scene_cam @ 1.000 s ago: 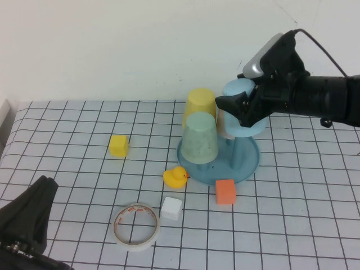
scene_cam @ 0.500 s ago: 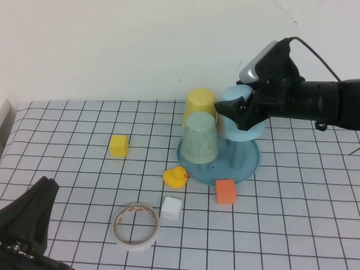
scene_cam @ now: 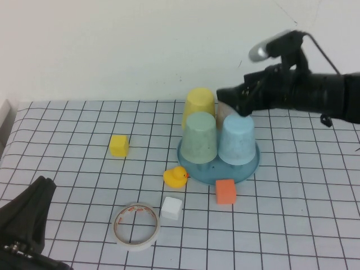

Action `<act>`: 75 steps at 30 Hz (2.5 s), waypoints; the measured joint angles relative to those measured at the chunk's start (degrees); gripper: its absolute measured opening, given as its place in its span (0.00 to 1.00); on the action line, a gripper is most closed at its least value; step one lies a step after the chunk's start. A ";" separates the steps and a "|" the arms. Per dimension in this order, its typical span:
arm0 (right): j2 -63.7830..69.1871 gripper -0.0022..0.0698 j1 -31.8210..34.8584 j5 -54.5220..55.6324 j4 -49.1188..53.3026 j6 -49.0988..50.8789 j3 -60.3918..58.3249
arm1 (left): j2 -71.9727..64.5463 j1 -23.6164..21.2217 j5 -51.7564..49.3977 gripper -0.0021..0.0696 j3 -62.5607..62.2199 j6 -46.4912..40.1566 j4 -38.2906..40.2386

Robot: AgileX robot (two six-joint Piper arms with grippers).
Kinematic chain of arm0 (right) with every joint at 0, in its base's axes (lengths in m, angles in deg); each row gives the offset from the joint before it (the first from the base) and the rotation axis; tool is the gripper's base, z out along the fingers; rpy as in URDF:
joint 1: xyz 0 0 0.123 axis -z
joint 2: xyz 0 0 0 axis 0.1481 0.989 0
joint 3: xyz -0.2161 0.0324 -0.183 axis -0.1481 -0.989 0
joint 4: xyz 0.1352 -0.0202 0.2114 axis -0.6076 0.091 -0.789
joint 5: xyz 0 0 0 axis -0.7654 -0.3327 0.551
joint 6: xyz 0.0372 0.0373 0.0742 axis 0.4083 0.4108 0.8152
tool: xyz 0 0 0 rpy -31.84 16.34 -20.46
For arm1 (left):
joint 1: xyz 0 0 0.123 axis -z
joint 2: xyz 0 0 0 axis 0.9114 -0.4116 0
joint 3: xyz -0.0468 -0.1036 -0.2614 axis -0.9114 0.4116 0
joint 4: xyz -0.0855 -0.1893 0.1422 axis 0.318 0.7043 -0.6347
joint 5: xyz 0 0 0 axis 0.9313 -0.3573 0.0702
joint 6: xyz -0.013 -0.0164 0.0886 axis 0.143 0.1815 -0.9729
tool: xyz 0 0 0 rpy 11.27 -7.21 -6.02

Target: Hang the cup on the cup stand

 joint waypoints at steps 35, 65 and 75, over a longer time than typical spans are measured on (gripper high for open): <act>-81.86 0.04 0.44 1.21 -0.08 10.13 -45.45 | 29.57 0.00 -44.66 0.03 0.57 -31.05 23.89; -96.84 0.04 0.44 17.72 -0.78 4.22 -66.31 | 29.57 0.00 -61.28 0.03 0.57 -31.32 23.30; -102.59 0.04 2.44 25.09 23.71 26.47 -70.11 | 29.57 0.00 -67.78 0.03 0.57 -31.32 22.92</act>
